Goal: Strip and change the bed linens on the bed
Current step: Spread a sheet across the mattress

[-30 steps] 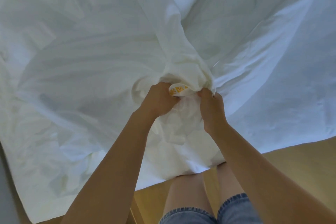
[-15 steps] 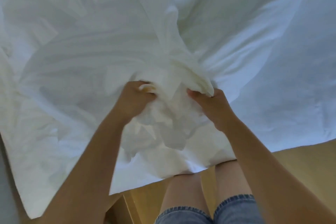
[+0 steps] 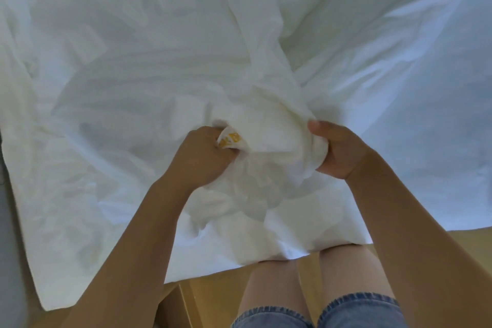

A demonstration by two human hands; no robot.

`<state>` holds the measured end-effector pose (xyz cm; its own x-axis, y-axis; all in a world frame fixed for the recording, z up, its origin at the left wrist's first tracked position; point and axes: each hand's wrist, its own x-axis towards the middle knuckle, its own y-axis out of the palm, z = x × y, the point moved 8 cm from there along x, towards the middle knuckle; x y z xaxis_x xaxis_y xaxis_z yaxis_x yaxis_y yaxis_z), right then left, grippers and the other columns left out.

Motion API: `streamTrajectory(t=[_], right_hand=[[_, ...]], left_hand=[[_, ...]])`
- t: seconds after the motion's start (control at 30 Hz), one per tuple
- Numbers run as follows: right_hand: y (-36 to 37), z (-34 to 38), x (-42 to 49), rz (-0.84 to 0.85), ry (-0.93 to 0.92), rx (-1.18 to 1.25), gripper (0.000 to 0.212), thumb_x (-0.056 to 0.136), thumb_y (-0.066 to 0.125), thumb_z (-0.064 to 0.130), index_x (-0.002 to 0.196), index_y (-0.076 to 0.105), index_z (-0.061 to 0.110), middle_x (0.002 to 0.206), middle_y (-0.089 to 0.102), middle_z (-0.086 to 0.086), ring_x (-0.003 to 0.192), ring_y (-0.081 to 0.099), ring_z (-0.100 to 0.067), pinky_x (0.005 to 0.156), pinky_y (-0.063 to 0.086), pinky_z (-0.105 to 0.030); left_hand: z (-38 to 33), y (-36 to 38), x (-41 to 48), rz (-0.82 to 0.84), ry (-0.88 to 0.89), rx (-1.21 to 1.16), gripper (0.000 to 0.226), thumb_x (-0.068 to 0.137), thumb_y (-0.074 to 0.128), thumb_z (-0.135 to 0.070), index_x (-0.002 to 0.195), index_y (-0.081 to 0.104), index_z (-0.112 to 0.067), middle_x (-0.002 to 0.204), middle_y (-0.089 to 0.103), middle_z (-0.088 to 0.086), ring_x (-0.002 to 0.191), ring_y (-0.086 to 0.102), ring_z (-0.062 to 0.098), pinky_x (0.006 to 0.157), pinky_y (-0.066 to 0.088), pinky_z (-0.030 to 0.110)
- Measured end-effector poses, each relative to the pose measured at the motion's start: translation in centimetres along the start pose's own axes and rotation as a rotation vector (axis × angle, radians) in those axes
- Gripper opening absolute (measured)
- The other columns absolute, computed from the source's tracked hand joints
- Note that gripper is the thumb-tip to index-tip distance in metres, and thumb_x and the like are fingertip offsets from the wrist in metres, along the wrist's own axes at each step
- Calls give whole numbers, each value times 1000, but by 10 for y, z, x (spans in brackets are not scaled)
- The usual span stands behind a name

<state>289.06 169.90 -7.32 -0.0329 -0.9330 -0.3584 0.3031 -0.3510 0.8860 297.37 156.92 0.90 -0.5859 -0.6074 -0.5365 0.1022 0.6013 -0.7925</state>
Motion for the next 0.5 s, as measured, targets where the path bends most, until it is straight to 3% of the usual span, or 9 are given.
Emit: streamTrajectory(t=[0.07,0.13,0.2,0.33,0.43,0.5], right_hand=[[4,7,8,5,27,-121,43,56,87,43,91,78,20,97,74,-1,92,70,-15,71,56,-26],[-1,16,18,-138,-12,-219,34,69,80,36,96,74,17,99,73,-3,92,70,-17,70,55,-27],[-10,22,24,-323,-101,-277,33,68,76,29,97,69,14,91,74,-3,84,71,-18,66,56,-28],[-58,46,0,-719,-365,-234,20,76,76,14,94,67,14,80,74,2,76,70,-15,67,56,-31],[-89,44,-21,-870,-330,-283,31,66,79,31,91,69,18,90,72,0,85,69,-18,71,57,-33],[-98,30,-26,-917,-300,-318,20,69,79,31,84,69,22,84,70,4,82,66,-16,69,55,-30]], left_hand=[[-3,7,-2,4,3,-24,26,82,69,-29,60,55,-29,68,66,-3,76,66,24,56,42,22],[-8,12,-2,-47,25,-59,22,84,67,-34,65,61,-26,73,69,2,77,66,29,61,46,30],[-16,15,0,-107,52,-53,23,88,63,-36,73,65,-19,72,68,6,77,64,32,65,49,37],[-5,8,-1,-113,46,-35,41,88,61,-37,54,43,-22,48,44,-9,56,49,21,52,33,30],[22,4,-8,-64,-18,-79,43,87,62,-30,53,42,-15,44,37,-7,46,36,13,53,29,29],[25,13,-15,18,-32,-89,42,87,64,-24,54,42,-13,45,35,-8,45,32,11,52,28,27]])
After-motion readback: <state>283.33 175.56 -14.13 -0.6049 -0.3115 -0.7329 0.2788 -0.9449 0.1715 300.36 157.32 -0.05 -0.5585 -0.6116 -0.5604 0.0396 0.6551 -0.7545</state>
